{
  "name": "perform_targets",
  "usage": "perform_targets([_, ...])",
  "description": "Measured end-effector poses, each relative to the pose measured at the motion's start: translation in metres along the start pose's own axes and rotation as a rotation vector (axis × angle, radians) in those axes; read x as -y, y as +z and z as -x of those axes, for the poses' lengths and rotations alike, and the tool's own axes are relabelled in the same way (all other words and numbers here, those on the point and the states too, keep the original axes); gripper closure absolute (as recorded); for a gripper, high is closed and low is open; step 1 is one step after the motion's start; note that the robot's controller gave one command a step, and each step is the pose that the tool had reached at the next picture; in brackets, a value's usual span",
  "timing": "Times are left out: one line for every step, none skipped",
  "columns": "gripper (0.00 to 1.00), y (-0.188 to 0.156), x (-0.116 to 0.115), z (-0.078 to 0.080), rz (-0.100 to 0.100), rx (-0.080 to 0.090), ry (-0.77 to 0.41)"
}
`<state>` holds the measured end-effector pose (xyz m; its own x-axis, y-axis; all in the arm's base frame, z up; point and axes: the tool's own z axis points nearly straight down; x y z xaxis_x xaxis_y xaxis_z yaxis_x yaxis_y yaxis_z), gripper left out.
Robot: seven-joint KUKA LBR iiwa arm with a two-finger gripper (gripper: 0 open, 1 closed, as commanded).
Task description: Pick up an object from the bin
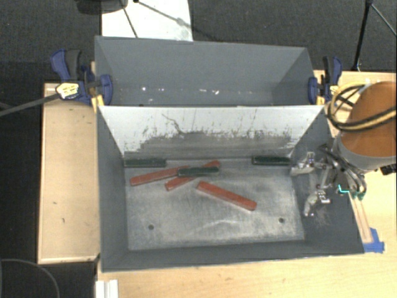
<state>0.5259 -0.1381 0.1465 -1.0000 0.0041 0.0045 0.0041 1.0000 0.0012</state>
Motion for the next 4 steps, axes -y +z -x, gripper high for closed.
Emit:
perform_targets([0.0, -0.004, 0.0, 0.002, -0.002, 0.007, -0.004])
perform_targets([0.0, 0.037, -0.028, -0.023, -0.005, 0.015, -0.016])
perform_targets([0.0, 0.066, -0.061, 0.005, 0.0, 0.001, -0.046])
perform_targets([1.0, 0.07, -0.116, 0.001, -0.001, 0.028, 0.091])
